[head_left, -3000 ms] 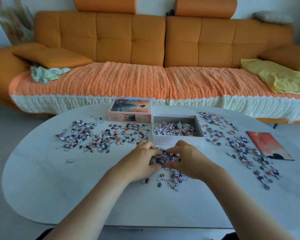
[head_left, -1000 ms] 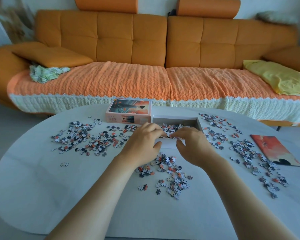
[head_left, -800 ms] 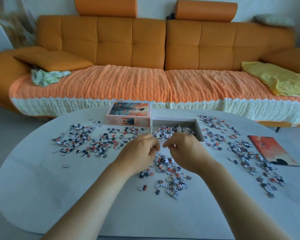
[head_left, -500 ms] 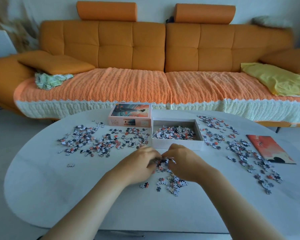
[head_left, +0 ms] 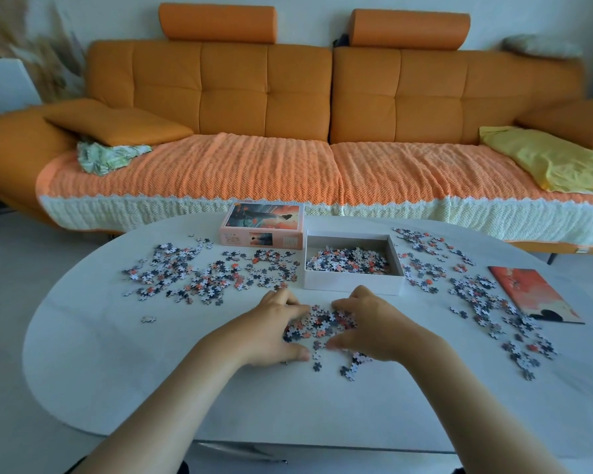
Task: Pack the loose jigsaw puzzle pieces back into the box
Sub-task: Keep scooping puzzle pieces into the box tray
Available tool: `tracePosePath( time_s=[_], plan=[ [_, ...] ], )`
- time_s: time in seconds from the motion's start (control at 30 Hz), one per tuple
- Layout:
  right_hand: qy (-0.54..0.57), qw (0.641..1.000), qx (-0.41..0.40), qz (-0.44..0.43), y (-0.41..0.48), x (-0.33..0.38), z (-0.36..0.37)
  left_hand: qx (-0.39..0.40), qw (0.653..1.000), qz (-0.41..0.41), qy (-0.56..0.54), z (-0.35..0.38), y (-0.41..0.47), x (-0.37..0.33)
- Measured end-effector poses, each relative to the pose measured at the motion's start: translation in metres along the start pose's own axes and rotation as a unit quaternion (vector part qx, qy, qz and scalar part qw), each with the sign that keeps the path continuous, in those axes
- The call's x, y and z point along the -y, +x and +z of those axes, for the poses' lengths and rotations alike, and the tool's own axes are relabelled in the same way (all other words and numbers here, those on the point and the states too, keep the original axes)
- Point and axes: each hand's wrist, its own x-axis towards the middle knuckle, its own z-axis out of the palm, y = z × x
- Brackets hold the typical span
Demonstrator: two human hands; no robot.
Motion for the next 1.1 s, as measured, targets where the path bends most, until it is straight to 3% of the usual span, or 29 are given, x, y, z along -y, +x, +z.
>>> tracePosePath(
  time_s=[0.2, 0.53, 0.73, 1.1],
  plan=[
    [-0.011, 1.0, -0.019, -0.001, 0.006, 0.01, 0.001, -0.003, 0.999, 0.005, 0.038, 0.002, 0.012, -0.006],
    [0.039, 0.996, -0.073, 0.015, 0.022, 0.013, 0.004, -0.078, 0.997, 0.0, -0.029, 0.001, 0.023, -0.012],
    [0.011, 0.999, -0.032, -0.021, 0.026, 0.015, 0.001, -0.094, 0.993, -0.009, -0.07, -0.003, 0.025, -0.014],
    [0.072, 0.997, -0.01, 0.006, 0.026, 0.011, -0.01, -0.074, 0.988, -0.034, -0.132, -0.005, 0.029, -0.013]
  ],
)
